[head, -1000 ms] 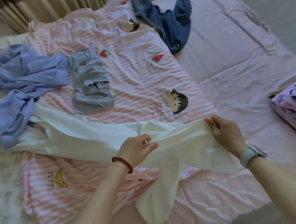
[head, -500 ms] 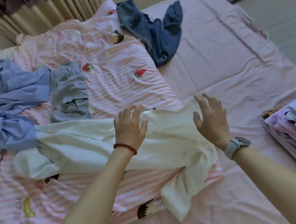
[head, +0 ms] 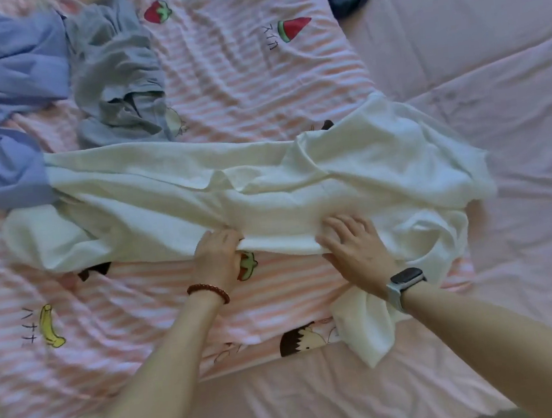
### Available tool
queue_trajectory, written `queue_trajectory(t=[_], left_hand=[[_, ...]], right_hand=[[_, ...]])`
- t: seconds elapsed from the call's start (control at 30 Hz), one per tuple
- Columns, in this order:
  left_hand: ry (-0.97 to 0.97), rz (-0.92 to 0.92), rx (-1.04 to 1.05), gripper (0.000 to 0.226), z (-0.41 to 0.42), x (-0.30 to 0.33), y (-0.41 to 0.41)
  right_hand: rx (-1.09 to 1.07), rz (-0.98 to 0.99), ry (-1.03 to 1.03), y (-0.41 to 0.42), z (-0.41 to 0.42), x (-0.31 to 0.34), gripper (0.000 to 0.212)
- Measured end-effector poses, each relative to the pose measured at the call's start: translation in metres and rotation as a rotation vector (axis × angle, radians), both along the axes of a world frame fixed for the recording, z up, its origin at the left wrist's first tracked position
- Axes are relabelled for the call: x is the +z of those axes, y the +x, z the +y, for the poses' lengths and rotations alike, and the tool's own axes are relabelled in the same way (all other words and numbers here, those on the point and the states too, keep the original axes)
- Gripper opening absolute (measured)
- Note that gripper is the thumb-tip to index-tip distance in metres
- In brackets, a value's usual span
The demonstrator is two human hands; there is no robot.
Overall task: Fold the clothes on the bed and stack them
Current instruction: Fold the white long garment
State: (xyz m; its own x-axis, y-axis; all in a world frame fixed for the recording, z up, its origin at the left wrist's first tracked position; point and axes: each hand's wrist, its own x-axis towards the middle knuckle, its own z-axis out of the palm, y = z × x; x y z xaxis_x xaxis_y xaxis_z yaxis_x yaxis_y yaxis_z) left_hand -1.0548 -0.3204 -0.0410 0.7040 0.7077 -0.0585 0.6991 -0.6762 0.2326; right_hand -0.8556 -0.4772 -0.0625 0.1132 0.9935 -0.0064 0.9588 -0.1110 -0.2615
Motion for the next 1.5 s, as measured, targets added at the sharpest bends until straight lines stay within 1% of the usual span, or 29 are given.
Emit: queue_trajectory(t=[0.03, 0.07, 0.13, 0.17, 0.27, 0.3, 0.33, 0.37, 0.43, 0.47, 0.5, 0.53, 0.6, 0.67, 0.7, 0.77, 0.87, 0.9, 0.93, 1.0, 1.03, 1.1, 1.17, 1.2, 1.23, 1.3, 1.37, 1.43, 1.5], left_hand=[[-0.062, -0.035, 0.009, 0.029, 0.0, 0.008, -0.003], [-0.11, -0.047, 0.007, 0.024, -0.004, 0.018, -0.007], [-0.227, -0.055, -0.015, 0.014, -0.016, 0.041, -0.017], [-0.347, -0.024, -0.003, 0.019, -0.024, 0.056, -0.021], [-0.842, 0.086, 0.094, 0.028, -0.038, 0.09, -0.022], [-0.904, 0.073, 0.113, 0.027, -0.037, 0.095, -0.017], [-0.897, 0.023, 0.133, 0.026, -0.033, 0.098, -0.01], [-0.819, -0.052, 0.167, 0.024, -0.024, 0.1, -0.001], [-0.536, -0.194, 0.278, 0.016, 0.001, 0.094, 0.02], [-0.422, -0.227, 0.365, 0.017, 0.013, 0.091, 0.03], [-0.337, -0.249, 0.445, 0.025, 0.022, 0.087, 0.037], [-0.252, -0.28, 0.476, 0.032, 0.026, 0.083, 0.041], [-0.022, -0.36, 0.384, 0.033, 0.02, 0.075, 0.039], [0.154, -0.362, 0.16, 0.028, -0.002, 0.06, 0.024], [0.178, -0.339, 0.028, 0.027, -0.018, 0.051, 0.013], [0.143, -0.219, -0.184, 0.034, -0.053, 0.028, -0.015], [0.055, 0.092, -0.309, 0.071, -0.076, -0.005, -0.047], [0.035, 0.142, -0.295, 0.074, -0.074, -0.011, -0.049], [0.024, 0.138, -0.271, 0.065, -0.069, -0.016, -0.05], [-0.013, 0.034, -0.253, 0.029, -0.054, -0.016, -0.049], [-0.099, -0.023, -0.204, 0.021, -0.046, -0.009, -0.047], [-0.318, -0.132, -0.012, 0.017, -0.034, 0.012, -0.036], [-0.497, -0.263, 0.231, 0.013, -0.022, 0.039, -0.024], [-0.559, -0.339, 0.314, 0.01, -0.016, 0.053, -0.018], [-0.6, -0.396, 0.37, 0.014, -0.01, 0.069, -0.012], [-0.678, -0.447, 0.422, 0.026, 0.002, 0.1, -0.002], [-0.761, -0.479, 0.428, 0.028, 0.011, 0.132, 0.008], [-0.848, -0.52, 0.407, 0.025, 0.015, 0.167, 0.017], [-0.861, -0.541, 0.365, 0.02, 0.019, 0.2, 0.024]], right_hand=[[0.004, 0.062, 0.04, 0.003, -0.001, 0.001, 0.019], [-0.012, 0.148, 0.044, 0.007, -0.002, 0.007, 0.009], [-0.102, 0.332, -0.043, 0.014, -0.01, 0.026, 0.012], [-0.136, 0.403, -0.089, 0.018, -0.016, 0.037, 0.013], [-0.155, 0.534, -0.238, 0.036, -0.035, 0.07, 0.016], [-0.172, 0.62, -0.292, 0.043, -0.037, 0.078, 0.012], [-0.196, 0.658, -0.296, 0.051, -0.035, 0.085, 0.011], [-0.239, 0.668, -0.251, 0.058, -0.029, 0.09, 0.011], [-0.415, 0.574, -0.064, 0.073, -0.008, 0.092, 0.006], [-0.519, 0.488, 0.026, 0.077, 0.004, 0.093, 0.013], [-0.596, 0.41, 0.1, 0.078, 0.015, 0.092, 0.023], [-0.621, 0.338, 0.178, 0.075, 0.023, 0.09, 0.032], [-0.524, 0.251, 0.321, 0.055, 0.031, 0.086, 0.037], [-0.316, 0.215, 0.359, 0.019, 0.024, 0.077, 0.035], [-0.194, 0.188, 0.345, -0.002, 0.017, 0.069, 0.032], [0.006, 0.139, 0.244, -0.037, -0.001, 0.048, 0.032], [0.104, 0.07, 0.082, -0.058, -0.016, 0.018, 0.046], [0.115, 0.032, 0.048, -0.059, -0.016, 0.012, 0.049], [0.118, 0.007, 0.011, -0.058, -0.015, 0.009, 0.053], [0.121, -0.005, -0.065, -0.053, -0.01, 0.007, 0.061], [0.124, -0.009, -0.089, -0.049, -0.007, 0.007, 0.063], [0.139, 0.017, -0.078, -0.042, -0.002, 0.012, 0.06], [0.128, 0.13, -0.005, -0.041, 0.002, 0.023, 0.05], [0.103, 0.206, 0.042, -0.045, 0.004, 0.032, 0.052], [0.068, 0.269, 0.109, -0.051, 0.007, 0.041, 0.055], [-0.028, 0.331, 0.269, -0.064, 0.015, 0.062, 0.06], [-0.14, 0.332, 0.415, -0.073, 0.027, 0.085, 0.055], [-0.231, 0.312, 0.525, -0.072, 0.043, 0.11, 0.037], [-0.274, 0.318, 0.608, -0.06, 0.055, 0.135, 0.02]])
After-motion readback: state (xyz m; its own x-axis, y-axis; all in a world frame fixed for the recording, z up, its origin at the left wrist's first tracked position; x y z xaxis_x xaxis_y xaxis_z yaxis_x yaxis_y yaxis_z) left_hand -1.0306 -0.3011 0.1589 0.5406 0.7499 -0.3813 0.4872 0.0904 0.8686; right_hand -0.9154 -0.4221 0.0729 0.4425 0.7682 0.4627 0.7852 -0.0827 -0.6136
